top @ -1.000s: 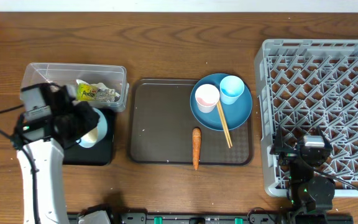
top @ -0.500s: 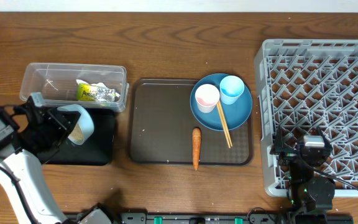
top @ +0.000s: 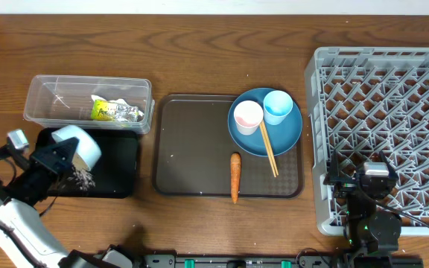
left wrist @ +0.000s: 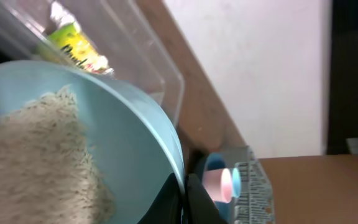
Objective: Sort waste into correct bins and load items into the dishwasher rack
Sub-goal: 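Tilt the bowl with the left gripper to pour rice onto the black tray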
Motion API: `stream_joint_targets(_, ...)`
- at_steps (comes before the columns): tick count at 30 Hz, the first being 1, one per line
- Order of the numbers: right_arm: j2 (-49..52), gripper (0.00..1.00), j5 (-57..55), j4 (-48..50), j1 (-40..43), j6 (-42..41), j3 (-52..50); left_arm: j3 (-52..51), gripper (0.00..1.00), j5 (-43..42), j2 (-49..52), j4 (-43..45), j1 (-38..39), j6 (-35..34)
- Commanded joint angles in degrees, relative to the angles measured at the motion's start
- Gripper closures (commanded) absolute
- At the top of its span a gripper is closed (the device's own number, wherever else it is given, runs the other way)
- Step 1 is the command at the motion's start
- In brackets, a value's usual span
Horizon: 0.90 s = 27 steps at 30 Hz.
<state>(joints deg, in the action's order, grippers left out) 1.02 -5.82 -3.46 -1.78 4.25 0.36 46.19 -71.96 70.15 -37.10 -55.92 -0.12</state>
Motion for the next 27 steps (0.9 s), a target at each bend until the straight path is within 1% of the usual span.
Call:
stream_joint_targets(1,0.00,0.01,0.04,-0.20,0.17,0.55,-0.04,-0.70,0.94,-7.74,-0.55,-0.15,-2.89,2.25)
stream_joint_targets(4,0.00,0.01,0.04,-0.20,0.17,0.55,-0.04,-2.23,0.94,-11.15,-0.55,0.17,-5.92,2.32)
stream_joint_targets(8,0.00,0.01,0.04,-0.20,0.17,0.55,-0.04,-3.93,0.94,-13.70,-0.44,1.60,-10.01,2.29)
stream_joint_targets(11,0.00,0.01,0.04,-0.20,0.17,0.55,-0.04,-4.00,0.94,-16.11,0.11,1.70,-11.91,3.58)
stream_joint_targets(14,0.00,0.01,0.04,-0.20,0.17,0.55,-0.04,-4.00,0.94,-16.11,0.81,2.08,-12.26,4.57)
stream_joint_targets(17,0.00,0.01,0.04,-0.20,0.17,0.55,-0.04,-4.00,0.94,-16.11,2.01,2.05,-12.24,8.66)
stream_joint_targets(21,0.00,0.01,0.04,-0.20,0.17,0.55,-0.04,-4.24,0.93,-17.09,4.37,2.05,-12.15,9.22)
stream_joint_targets(23,0.00,0.01,0.04,-0.20,0.17,0.55,-0.04,-4.55,0.90,-18.08,5.62,1.25,-12.15,9.77)
stream_joint_targets(27,0.00,0.01,0.04,-0.20,0.17,0.55,-0.04,-4.63,0.90,-18.10,7.67,-0.44,-12.11,9.70)
